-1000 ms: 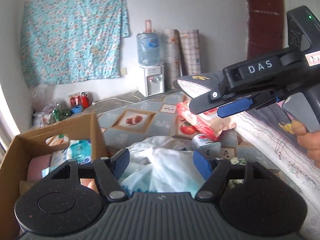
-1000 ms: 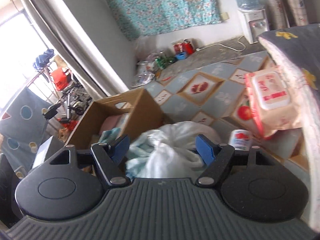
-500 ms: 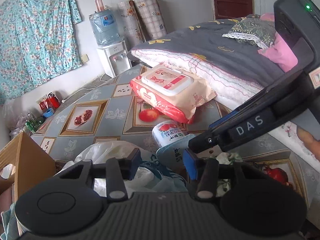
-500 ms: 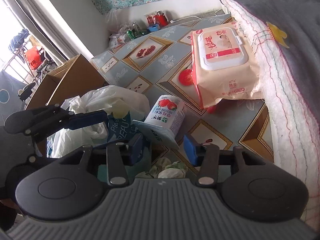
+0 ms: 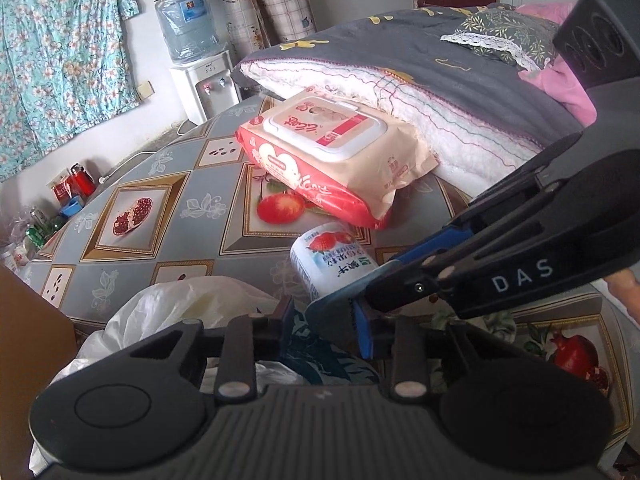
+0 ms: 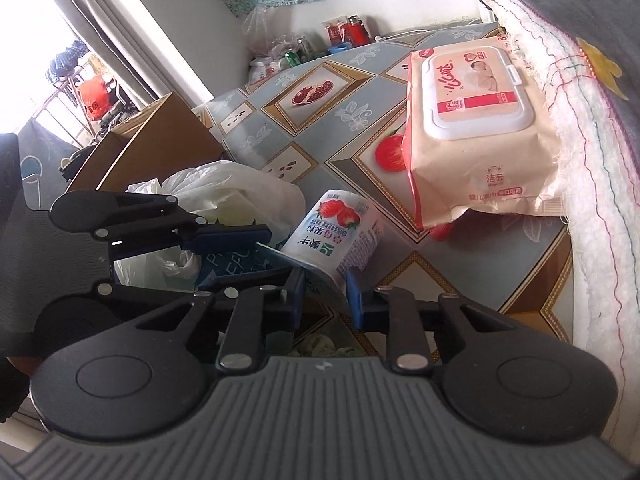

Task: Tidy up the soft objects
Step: 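Close the right tool on the white-and-blue cup beside the can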

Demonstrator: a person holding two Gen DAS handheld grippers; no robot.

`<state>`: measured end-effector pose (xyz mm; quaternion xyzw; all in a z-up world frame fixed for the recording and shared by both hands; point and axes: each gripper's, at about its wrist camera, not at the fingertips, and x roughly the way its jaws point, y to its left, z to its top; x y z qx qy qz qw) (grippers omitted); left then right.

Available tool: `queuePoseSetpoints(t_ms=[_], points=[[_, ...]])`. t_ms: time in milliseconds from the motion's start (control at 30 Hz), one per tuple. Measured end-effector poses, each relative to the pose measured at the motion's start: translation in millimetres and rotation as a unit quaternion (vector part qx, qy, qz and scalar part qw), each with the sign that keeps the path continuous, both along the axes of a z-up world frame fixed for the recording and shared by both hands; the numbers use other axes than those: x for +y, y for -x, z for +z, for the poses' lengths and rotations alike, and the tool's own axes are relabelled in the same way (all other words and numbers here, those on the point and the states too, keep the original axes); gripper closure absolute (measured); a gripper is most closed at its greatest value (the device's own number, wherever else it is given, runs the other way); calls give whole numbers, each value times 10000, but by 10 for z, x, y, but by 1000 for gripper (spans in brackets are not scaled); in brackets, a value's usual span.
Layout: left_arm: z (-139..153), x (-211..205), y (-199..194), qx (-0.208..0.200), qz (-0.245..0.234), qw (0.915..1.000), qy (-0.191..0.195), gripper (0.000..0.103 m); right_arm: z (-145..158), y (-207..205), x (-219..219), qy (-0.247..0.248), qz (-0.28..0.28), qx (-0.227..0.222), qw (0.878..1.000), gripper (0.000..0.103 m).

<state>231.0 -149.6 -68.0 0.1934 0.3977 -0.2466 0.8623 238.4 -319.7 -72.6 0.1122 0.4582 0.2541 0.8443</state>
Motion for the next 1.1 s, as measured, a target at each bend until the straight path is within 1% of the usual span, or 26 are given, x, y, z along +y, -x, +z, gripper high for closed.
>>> queuePoseSetpoints(t_ms=[67, 133, 233, 333, 567, 667, 733, 867, 933, 1100], points=[[-20, -14, -7, 59, -18, 10000, -14, 75, -2, 8, 3, -10, 3, -16, 10000, 86], [-19, -16, -10, 73, 0, 10000, -8, 75, -8, 9, -11, -71, -23, 30, 10000, 86], [-2, 1, -35, 182, 49, 9998, 98, 75, -40, -9, -74, -301, -147, 220, 9992, 86], [39, -4, -18, 176, 68, 9997, 153, 75, -51, -24, -142, -541, -275, 409, 9973, 86], [183, -14, -67, 299, 134, 9980, 541, 74, 34, -71, -365, -1018, -667, 667, 9903, 87], [211, -35, -152, 359, 267, 9967, 679, 73, 19, -155, -442, -1215, -860, 792, 9857, 88], [228, -43, -237, 399, 379, 9954, 781, 73, 17, -223, -473, -1275, -969, 782, 9840, 88], [238, 4, -476, 663, 714, 9889, 1126, 71, -1, -391, -492, -1385, -1152, 727, 9810, 89], [227, 35, -597, 839, 911, 9842, 1266, 68, -33, -469, -491, -1461, -1214, 736, 9790, 90], [177, 146, -756, 1302, 1340, 9709, 1495, 61, -177, -625, -430, -1632, -1283, 949, 9736, 91]])
